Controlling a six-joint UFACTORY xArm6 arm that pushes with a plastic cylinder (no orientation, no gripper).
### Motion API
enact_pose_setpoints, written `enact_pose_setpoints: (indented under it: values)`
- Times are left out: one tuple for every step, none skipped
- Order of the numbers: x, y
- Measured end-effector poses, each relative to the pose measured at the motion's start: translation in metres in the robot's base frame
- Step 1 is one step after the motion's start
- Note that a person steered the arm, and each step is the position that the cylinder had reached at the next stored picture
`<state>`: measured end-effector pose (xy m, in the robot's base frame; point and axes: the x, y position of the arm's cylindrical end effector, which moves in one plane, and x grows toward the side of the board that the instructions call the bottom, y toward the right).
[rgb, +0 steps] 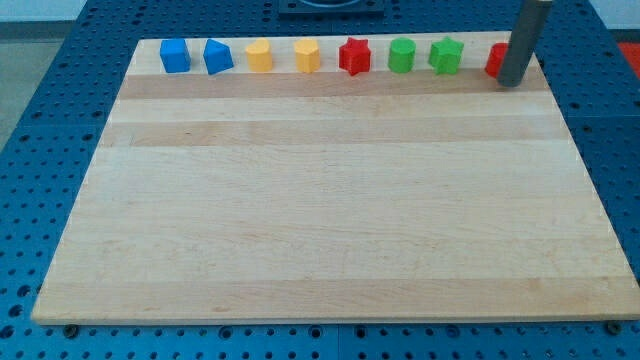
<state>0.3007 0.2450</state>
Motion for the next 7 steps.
enact_pose_setpoints:
  values:
    - [-0.001, 0.001]
    - [-0.004, 0.001]
    - [-0.01, 0.001]
    - [-0.01, 0.001]
    - [-0.01, 0.001]
    - [-0.012, 0.001]
    - [-0.017, 0.001]
